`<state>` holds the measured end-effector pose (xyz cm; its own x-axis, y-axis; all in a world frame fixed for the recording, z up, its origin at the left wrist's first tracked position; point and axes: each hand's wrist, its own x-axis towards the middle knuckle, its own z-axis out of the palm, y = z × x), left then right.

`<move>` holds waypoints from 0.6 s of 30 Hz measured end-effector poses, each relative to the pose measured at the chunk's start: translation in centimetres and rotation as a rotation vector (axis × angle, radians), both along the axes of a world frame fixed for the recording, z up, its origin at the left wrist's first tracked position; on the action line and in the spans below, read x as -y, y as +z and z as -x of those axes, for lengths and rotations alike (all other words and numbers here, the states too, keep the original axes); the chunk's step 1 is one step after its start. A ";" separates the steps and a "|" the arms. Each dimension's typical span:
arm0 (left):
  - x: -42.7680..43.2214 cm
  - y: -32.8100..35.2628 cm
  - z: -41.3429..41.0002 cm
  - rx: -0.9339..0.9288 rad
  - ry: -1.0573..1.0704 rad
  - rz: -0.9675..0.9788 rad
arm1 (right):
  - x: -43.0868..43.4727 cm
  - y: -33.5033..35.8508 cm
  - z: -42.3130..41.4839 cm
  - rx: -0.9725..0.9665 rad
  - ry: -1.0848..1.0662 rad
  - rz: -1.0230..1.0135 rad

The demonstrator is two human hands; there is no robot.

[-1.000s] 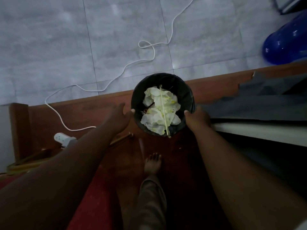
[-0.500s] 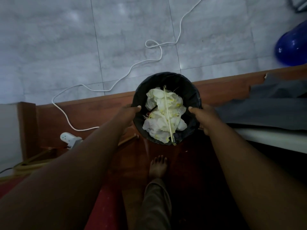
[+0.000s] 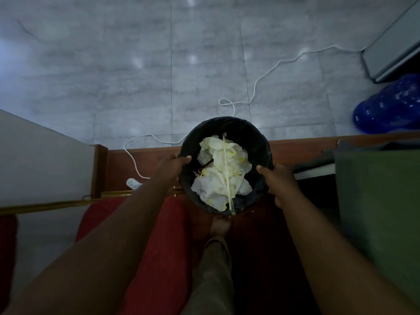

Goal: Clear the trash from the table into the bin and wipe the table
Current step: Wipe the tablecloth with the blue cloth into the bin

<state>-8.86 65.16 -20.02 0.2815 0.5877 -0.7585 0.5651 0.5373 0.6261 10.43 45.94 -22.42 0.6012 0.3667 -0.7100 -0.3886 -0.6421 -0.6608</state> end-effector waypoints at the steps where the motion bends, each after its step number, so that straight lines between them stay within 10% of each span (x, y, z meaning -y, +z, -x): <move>1: 0.9 2.0 0.8 0.010 -0.001 -0.008 | 0.8 2.2 0.8 0.011 0.007 -0.017; 18: 16.3 16.2 12.2 -0.086 -0.190 -0.268 | 18.5 17.5 11.7 0.176 0.044 -0.034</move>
